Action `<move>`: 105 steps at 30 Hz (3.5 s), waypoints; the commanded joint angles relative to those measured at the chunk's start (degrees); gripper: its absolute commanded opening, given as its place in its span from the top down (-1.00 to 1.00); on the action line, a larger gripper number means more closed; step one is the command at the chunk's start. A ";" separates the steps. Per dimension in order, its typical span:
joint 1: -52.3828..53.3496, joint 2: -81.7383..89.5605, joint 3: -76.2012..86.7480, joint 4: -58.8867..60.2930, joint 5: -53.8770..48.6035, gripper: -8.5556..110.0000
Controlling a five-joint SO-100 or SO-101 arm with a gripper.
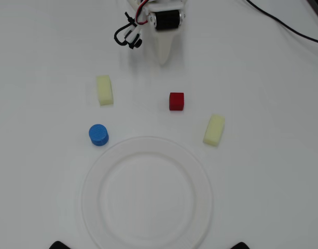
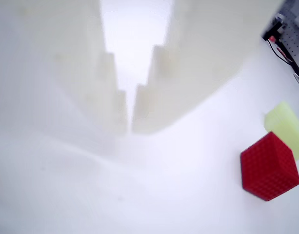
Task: Grasp a red block and put it in the dish.
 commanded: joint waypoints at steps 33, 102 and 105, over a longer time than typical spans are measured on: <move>2.37 10.28 0.97 0.97 2.11 0.85; -5.98 -103.10 -74.97 -9.40 -1.32 0.31; -6.24 -103.54 -74.79 -10.20 -2.37 0.35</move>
